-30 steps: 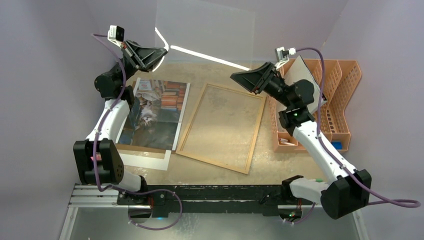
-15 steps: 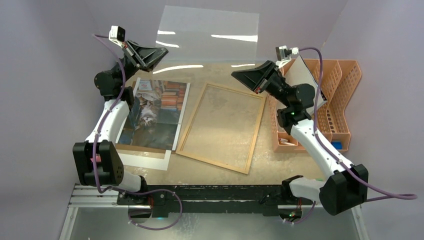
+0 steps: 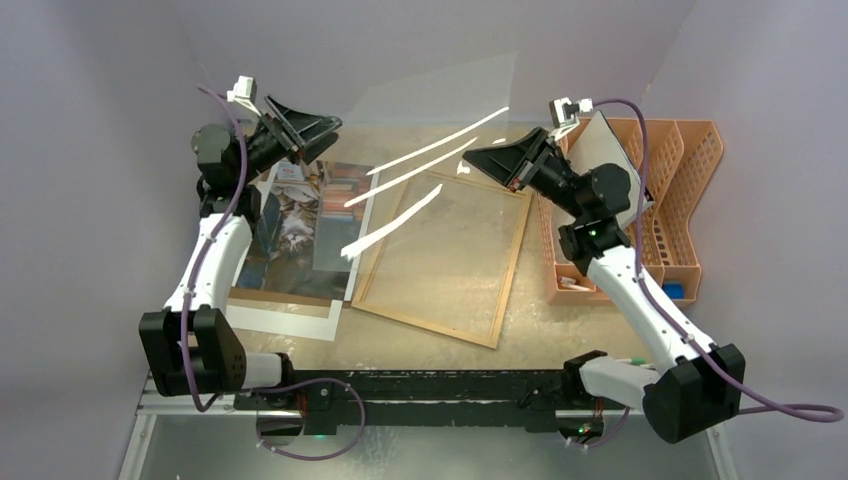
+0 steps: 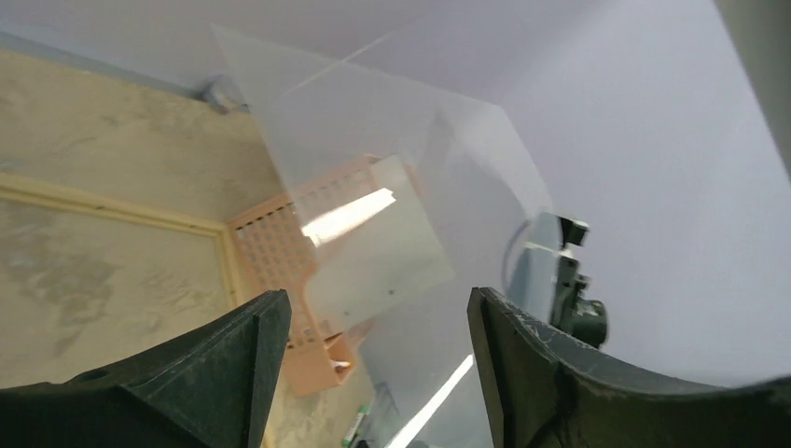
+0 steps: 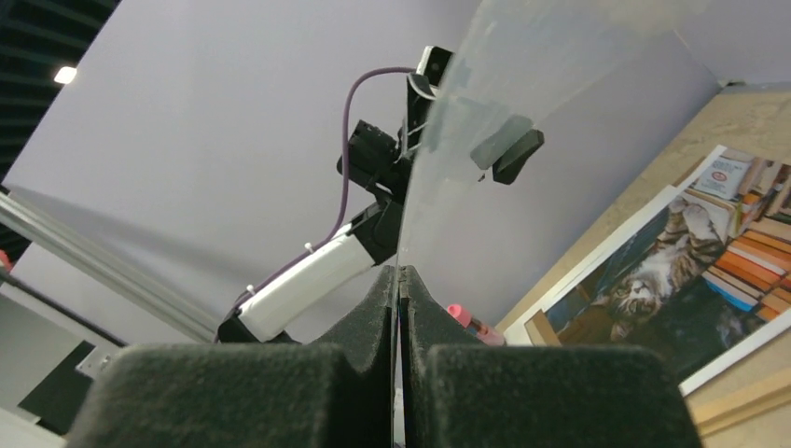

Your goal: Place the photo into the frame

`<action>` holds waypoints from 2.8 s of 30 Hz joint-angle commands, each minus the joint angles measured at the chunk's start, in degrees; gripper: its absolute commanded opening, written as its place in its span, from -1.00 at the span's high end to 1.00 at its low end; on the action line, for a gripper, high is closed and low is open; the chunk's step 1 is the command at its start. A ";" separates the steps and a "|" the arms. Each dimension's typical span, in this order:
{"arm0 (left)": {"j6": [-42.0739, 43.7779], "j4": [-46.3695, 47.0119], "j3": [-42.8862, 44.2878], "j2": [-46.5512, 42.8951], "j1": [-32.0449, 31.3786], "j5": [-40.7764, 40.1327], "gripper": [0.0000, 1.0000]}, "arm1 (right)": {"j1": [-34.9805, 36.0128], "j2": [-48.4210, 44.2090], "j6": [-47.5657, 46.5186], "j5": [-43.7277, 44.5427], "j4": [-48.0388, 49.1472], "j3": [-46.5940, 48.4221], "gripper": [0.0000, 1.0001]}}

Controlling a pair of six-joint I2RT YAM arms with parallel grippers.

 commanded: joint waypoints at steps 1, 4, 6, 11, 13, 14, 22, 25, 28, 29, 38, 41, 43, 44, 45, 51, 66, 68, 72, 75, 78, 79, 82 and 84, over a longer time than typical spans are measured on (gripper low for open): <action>21.78 -23.00 2.89 -0.79 3.01 -0.61 -0.47 | -0.36 -3.04 -5.54 4.72 -8.37 1.08 1.00; 31.68 -33.05 3.83 0.88 2.98 -3.56 -0.48 | -0.35 -3.67 -10.06 9.19 -18.31 2.74 1.00; 37.91 -38.36 2.99 1.85 2.56 -6.82 -0.48 | -0.39 -3.72 -12.46 12.91 -26.27 4.00 1.00; 47.91 -46.96 0.76 5.93 -1.77 -15.61 -0.48 | -0.35 -3.73 -16.35 21.36 -38.70 6.20 1.00; 50.47 -47.79 0.15 8.41 -4.62 -18.07 -0.48 | -0.34 -3.48 -17.31 23.23 -41.70 7.04 1.00; 51.35 -48.02 0.09 9.87 -6.13 -19.22 -0.48 | -0.35 -3.28 -17.73 23.41 -42.53 7.51 1.00; 55.04 -48.44 2.86 22.32 -16.51 -27.44 -0.38 | -0.40 -2.02 -20.51 28.70 -51.63 13.20 1.00; 56.52 -48.49 4.40 26.01 -19.37 -31.69 -0.30 | -0.34 -1.88 -20.97 29.98 -53.42 14.33 1.00; 56.81 -47.82 5.95 29.52 -20.81 -33.49 -0.26 | -0.37 -1.88 -20.82 30.18 -53.65 14.04 1.00; 56.81 -48.00 6.39 30.61 -21.03 -34.71 -0.25 | -0.31 -1.88 -20.70 30.04 -53.50 13.81 1.00; 55.20 -50.48 7.04 32.61 -21.26 -39.19 0.25 | -0.35 -0.38 -19.79 26.65 -51.19 12.43 1.00; 54.60 -52.05 6.17 32.21 -21.25 -39.94 0.40 | -0.33 1.03 -19.83 22.54 -49.15 11.91 1.00; 54.02 -53.69 5.92 32.57 -21.17 -41.04 0.48 | -0.37 2.01 -19.71 20.06 -47.49 11.41 1.00; 53.73 -54.49 5.80 32.79 -21.17 -41.66 0.50 | -0.39 2.45 -19.58 18.93 -46.75 11.08 1.00; 53.47 -55.26 5.65 32.82 -21.17 -42.39 0.52 | -0.35 2.82 -19.48 18.06 -46.13 10.79 1.00; 51.83 -59.10 3.50 30.73 -21.17 -46.78 0.60 | -0.35 4.82 -20.04 14.96 -44.65 10.06 1.00; 47.52 -63.61 -2.42 27.13 -19.19 -46.15 0.66 | -0.06 5.71 -26.29 10.36 -40.61 10.86 1.00; 46.84 -62.17 -4.78 24.92 -18.94 -43.60 0.64 | -0.07 6.62 -27.45 10.10 -41.45 12.05 1.00; 45.88 -61.51 -5.33 22.13 -18.17 -41.37 0.54 | 0.34 8.22 -26.90 6.82 -39.06 10.63 1.00; 44.87 -62.04 -3.87 20.13 -16.86 -39.85 0.39 | 0.91 9.17 -26.53 5.85 -37.14 8.96 1.00; 44.04 -63.48 -2.27 17.20 -15.16 -39.29 0.23 | 1.56 10.29 -25.44 5.84 -35.31 9.36 1.00; 43.63 -63.92 -1.77 16.15 -14.51 -38.93 0.20 | 1.91 10.78 -25.20 6.26 -35.03 10.13 1.00; 42.98 -65.36 -0.43 12.97 -12.41 -38.65 0.14 | 3.34 12.62 -24.46 7.03 -34.50 12.11 1.00; 42.83 -66.00 0.47 11.13 -11.01 -38.97 0.13 | 4.66 13.55 -23.80 7.73 -33.75 12.77 1.00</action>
